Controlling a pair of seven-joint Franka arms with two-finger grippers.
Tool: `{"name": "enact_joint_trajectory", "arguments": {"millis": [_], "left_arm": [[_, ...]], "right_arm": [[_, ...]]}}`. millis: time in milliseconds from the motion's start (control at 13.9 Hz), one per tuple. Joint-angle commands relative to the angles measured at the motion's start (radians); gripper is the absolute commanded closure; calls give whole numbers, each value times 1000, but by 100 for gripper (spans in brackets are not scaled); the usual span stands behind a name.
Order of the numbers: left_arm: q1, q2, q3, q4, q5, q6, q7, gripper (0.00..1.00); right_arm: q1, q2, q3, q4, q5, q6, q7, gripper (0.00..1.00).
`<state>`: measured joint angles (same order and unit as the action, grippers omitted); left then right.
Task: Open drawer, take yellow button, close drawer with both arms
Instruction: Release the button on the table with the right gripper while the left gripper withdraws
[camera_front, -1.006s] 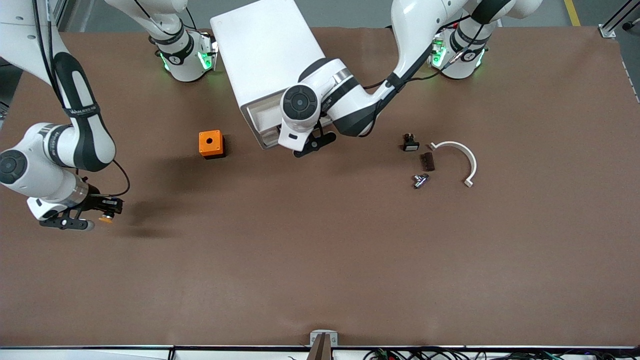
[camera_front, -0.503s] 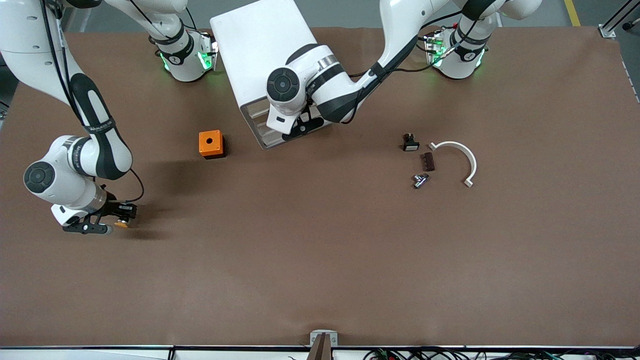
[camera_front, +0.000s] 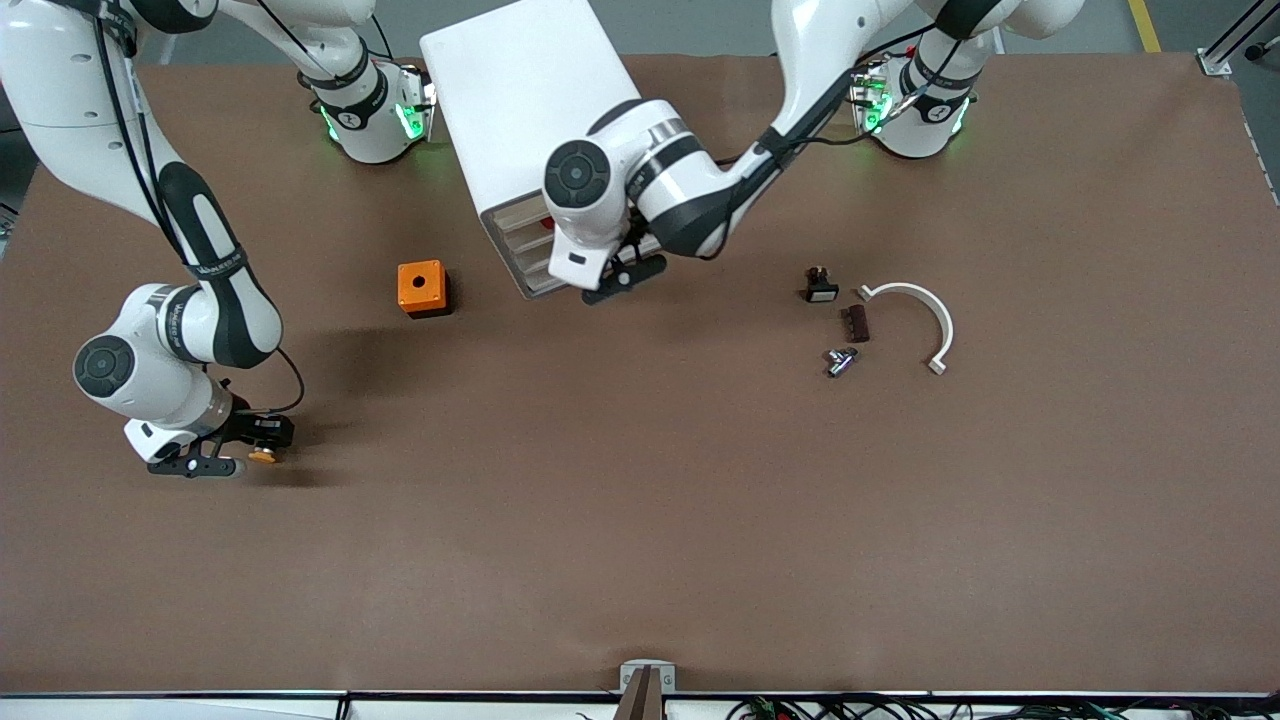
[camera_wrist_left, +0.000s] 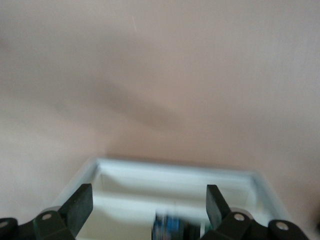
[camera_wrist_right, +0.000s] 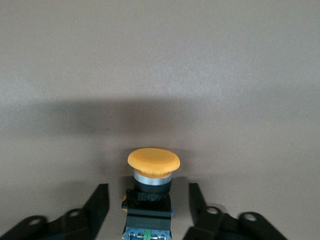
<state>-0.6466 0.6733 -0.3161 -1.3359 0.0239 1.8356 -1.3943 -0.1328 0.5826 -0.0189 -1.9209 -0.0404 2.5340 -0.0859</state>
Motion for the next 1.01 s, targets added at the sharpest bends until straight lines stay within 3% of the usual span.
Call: {"name": "enact_joint_trajectory", "arguments": {"millis": [0, 215, 431, 718, 934], "left_arm": [[180, -87, 0, -23, 56, -10, 120, 0], [370, -173, 3, -26, 68, -59, 286, 0], [526, -263, 2, -26, 68, -88, 429, 0], [659, -372, 2, -29, 68, -189, 601, 0], [720, -442, -3, -31, 68, -255, 724, 0]], "right_arm": [[2, -41, 5, 22, -3, -75, -5, 0], [22, -139, 7, 87, 26, -306, 38, 0], [76, -171, 5, 256, 30, -593, 110, 0], [93, -185, 5, 466, 30, -894, 150, 0], [105, -255, 5, 513, 30, -1001, 166, 0]]}}
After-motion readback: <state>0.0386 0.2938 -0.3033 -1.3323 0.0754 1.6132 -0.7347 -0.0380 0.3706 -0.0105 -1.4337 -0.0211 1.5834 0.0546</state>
